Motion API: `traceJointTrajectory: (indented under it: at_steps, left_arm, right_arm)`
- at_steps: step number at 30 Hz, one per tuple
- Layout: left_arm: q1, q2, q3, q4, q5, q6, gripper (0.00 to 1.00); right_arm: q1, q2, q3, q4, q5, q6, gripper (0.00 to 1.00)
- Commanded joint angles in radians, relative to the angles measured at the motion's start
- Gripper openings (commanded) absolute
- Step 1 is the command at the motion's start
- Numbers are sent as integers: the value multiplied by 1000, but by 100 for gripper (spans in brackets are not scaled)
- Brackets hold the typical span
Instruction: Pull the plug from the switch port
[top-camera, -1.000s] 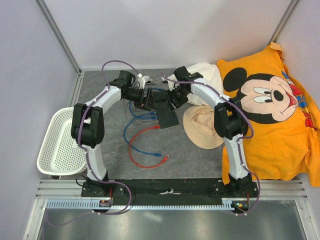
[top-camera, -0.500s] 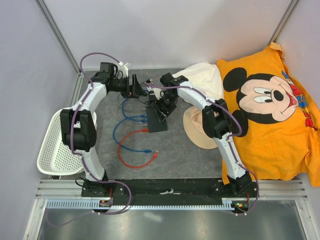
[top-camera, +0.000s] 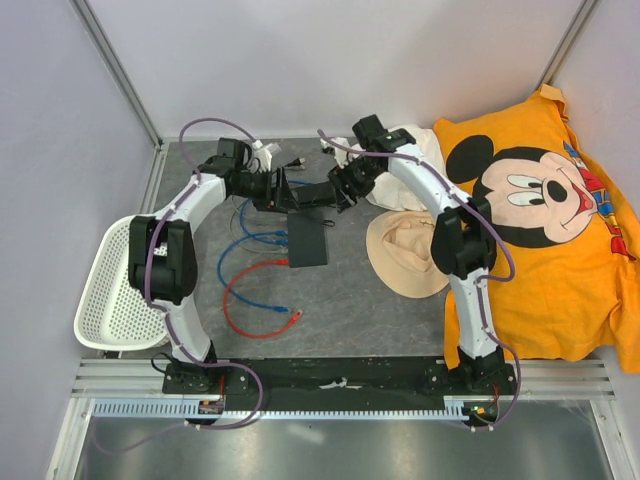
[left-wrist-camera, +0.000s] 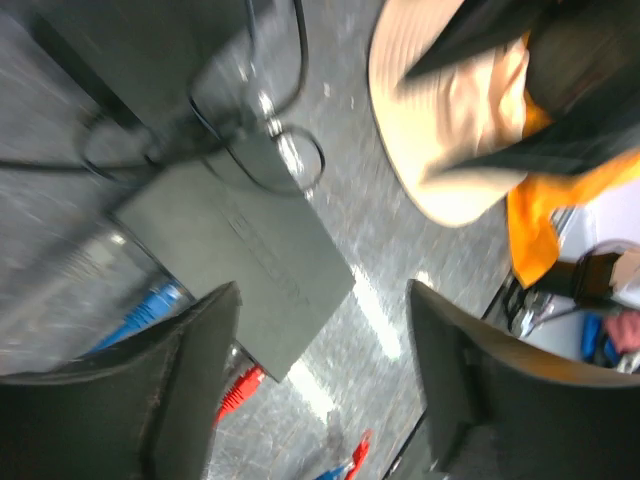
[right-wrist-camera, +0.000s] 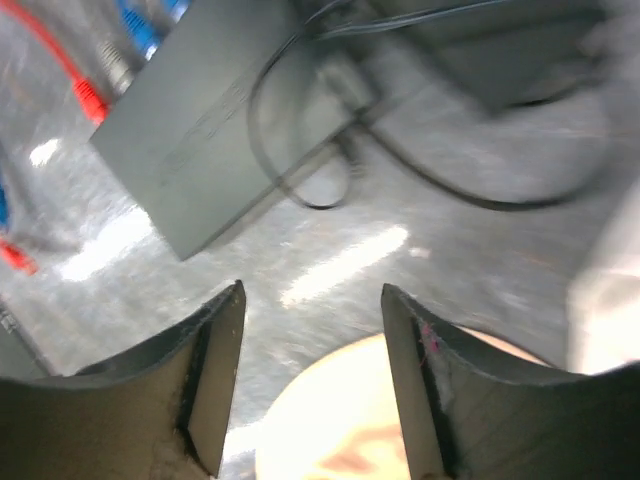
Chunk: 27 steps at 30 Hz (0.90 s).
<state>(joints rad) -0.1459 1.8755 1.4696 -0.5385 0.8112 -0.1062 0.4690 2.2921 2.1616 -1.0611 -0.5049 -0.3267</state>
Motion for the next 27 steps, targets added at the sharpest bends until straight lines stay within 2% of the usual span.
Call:
traceJointTrajectory:
  at_steps: [1, 3, 4, 5, 7, 13, 22, 27]
  left_arm:
    - [-59, 20, -48, -8, -4, 37, 56]
    - [-72, 54, -19, -44, 3, 42, 43]
    - [-76, 83, -2, -58, 3, 48, 27]
    - [-77, 99, 18, -64, -3, 45, 20]
    - [-77, 119, 23, -69, -20, 40, 3]
    - [-77, 180, 11, -75, -87, 48, 2]
    - [-77, 251, 29, -78, -158, 23, 2]
    - [-67, 269, 32, -77, -132, 25, 1]
  right_arm:
    - [8, -73, -33, 153, 39, 7, 61]
    - [26, -54, 6, 171, 19, 43, 54]
    - [36, -39, 15, 171, 23, 46, 51]
    - [48, -36, 17, 179, 35, 46, 44]
    - [83, -40, -8, 184, 58, 32, 38]
    - [158, -72, -135, 237, 115, 31, 23]
    - [160, -25, -174, 292, 186, 87, 20]
    - [152, 64, -89, 334, 318, 152, 18]
